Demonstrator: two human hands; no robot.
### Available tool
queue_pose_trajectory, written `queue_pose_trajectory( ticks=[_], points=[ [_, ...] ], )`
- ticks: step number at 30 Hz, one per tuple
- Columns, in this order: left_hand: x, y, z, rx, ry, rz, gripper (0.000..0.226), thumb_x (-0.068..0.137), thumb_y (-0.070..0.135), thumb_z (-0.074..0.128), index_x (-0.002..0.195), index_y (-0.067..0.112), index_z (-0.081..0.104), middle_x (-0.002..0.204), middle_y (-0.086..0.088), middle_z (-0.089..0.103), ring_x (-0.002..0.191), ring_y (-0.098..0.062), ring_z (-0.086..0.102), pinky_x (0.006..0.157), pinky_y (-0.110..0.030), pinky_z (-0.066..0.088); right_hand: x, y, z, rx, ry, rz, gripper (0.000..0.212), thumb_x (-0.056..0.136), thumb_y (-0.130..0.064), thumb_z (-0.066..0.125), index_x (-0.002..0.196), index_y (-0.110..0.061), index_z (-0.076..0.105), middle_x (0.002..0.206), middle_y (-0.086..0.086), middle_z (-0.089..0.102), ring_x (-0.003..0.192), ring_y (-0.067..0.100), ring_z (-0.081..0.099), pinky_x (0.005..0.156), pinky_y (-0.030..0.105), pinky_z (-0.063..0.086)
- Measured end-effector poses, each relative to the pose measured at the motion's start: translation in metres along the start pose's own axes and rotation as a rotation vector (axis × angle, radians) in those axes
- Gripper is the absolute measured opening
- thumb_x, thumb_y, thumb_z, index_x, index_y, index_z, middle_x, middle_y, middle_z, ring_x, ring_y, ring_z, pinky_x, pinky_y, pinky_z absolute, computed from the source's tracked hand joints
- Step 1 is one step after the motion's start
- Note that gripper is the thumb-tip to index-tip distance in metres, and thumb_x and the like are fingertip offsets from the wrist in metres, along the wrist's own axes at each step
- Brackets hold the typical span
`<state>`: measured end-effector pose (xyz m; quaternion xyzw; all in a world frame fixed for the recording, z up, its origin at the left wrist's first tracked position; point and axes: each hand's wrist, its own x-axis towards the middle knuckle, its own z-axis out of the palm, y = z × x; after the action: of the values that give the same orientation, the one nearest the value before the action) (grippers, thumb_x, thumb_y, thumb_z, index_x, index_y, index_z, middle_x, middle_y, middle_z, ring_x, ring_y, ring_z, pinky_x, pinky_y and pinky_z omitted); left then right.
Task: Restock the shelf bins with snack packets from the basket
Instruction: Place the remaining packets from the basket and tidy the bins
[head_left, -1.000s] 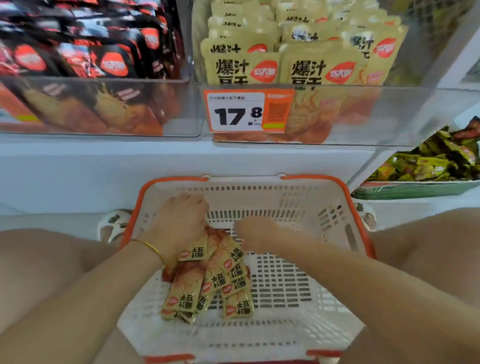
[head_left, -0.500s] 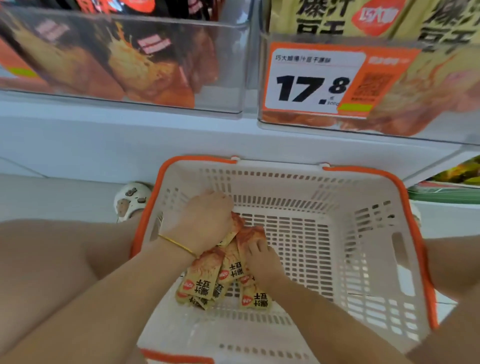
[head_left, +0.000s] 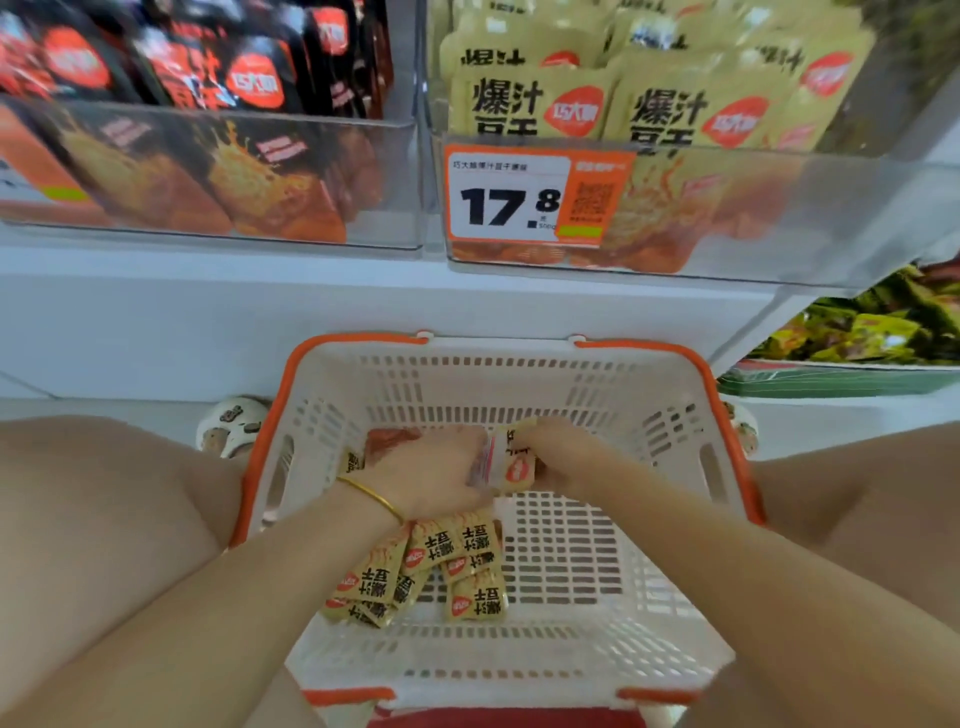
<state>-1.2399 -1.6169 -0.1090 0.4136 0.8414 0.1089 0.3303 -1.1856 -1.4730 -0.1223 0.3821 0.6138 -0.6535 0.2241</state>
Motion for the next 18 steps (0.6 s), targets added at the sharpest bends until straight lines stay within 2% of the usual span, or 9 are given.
queue_pose_trajectory(
  ticks=[3,6,7,8,10,12,15,17,18],
  points=[
    [-0.005,0.020,-0.015,0.048,0.156,0.051,0.037,0.081,0.037,0.067,0.108,0.015,0.052,0.101,0.000,0.054,0.092,-0.020,0.054,0.073,-0.032,0.043,-0.042,-0.026,-0.013,0.272,-0.102,-0.004,0.013,0.095,-0.006,0.046,0.088,0.002,0.054,0.080,0.019,0.062,0.074,0.028,0.065,0.066,0.039,0.059],
    [-0.013,0.036,-0.043,-0.268,0.286,0.099,0.017,0.083,0.022,0.066,0.093,0.008,0.063,0.084,-0.009,0.066,0.075,-0.024,0.062,0.062,-0.029,0.045,-0.069,-0.042,-0.035,0.057,0.025,-0.095,0.046,0.096,-0.048,0.045,0.108,-0.006,0.060,0.103,0.009,0.064,0.092,0.024,0.063,0.077,0.038,0.057],
    [-0.016,0.042,-0.053,-0.407,0.307,0.090,0.012,0.080,0.021,0.069,0.088,0.012,0.065,0.080,-0.006,0.069,0.070,-0.020,0.064,0.059,-0.027,0.047,-0.079,-0.047,-0.041,0.004,0.078,-0.165,0.050,0.093,-0.053,0.046,0.115,-0.011,0.060,0.112,0.003,0.064,0.099,0.021,0.061,0.083,0.037,0.054],
    [-0.020,0.049,-0.064,-0.505,0.328,0.082,0.011,0.078,0.019,0.072,0.088,0.017,0.066,0.081,0.000,0.071,0.070,-0.011,0.065,0.061,-0.021,0.048,-0.089,-0.050,-0.046,0.009,0.063,-0.239,0.046,0.092,-0.050,0.051,0.119,-0.014,0.059,0.114,0.000,0.064,0.102,0.017,0.061,0.087,0.035,0.052],
    [-0.025,0.061,-0.081,-0.582,0.368,0.086,0.023,0.078,0.015,0.074,0.098,0.023,0.065,0.094,0.009,0.070,0.080,0.001,0.063,0.071,-0.013,0.049,-0.108,-0.054,-0.052,0.017,-0.072,-0.370,0.026,0.091,-0.027,0.060,0.115,-0.018,0.061,0.102,-0.005,0.070,0.093,0.011,0.065,0.080,0.028,0.054],
    [-0.030,0.076,-0.096,-0.607,0.376,0.141,0.031,0.081,0.018,0.072,0.109,0.024,0.063,0.103,0.010,0.069,0.090,-0.003,0.065,0.081,-0.023,0.053,-0.122,-0.057,-0.058,-0.022,-0.098,-0.457,0.023,0.088,-0.006,0.062,0.108,-0.017,0.064,0.090,-0.004,0.072,0.079,0.011,0.068,0.068,0.026,0.055],
    [-0.041,0.102,-0.117,-0.493,0.427,0.204,0.021,0.089,0.032,0.062,0.109,0.025,0.062,0.098,0.010,0.069,0.077,-0.006,0.068,0.067,-0.028,0.057,-0.154,-0.071,-0.078,-0.050,-0.031,-0.549,0.024,0.082,0.001,0.065,0.099,-0.016,0.068,0.084,0.002,0.074,0.069,0.013,0.069,0.065,0.030,0.058],
    [-0.046,0.123,-0.132,-0.366,0.602,0.188,0.019,0.092,0.038,0.053,0.094,0.020,0.060,0.078,0.005,0.066,0.056,-0.007,0.062,0.053,-0.025,0.050,-0.179,-0.084,-0.100,-0.054,-0.016,-0.612,0.023,0.081,0.002,0.064,0.098,-0.013,0.068,0.087,0.004,0.074,0.069,0.012,0.070,0.062,0.026,0.059],
    [-0.048,0.133,-0.141,-0.313,0.729,0.199,0.020,0.093,0.038,0.052,0.091,0.019,0.059,0.073,0.005,0.062,0.056,-0.009,0.058,0.054,-0.027,0.048,-0.191,-0.092,-0.111,-0.027,0.032,-0.655,0.023,0.081,0.002,0.064,0.100,-0.011,0.067,0.089,0.005,0.074,0.070,0.014,0.070,0.059,0.026,0.058]
  ],
)
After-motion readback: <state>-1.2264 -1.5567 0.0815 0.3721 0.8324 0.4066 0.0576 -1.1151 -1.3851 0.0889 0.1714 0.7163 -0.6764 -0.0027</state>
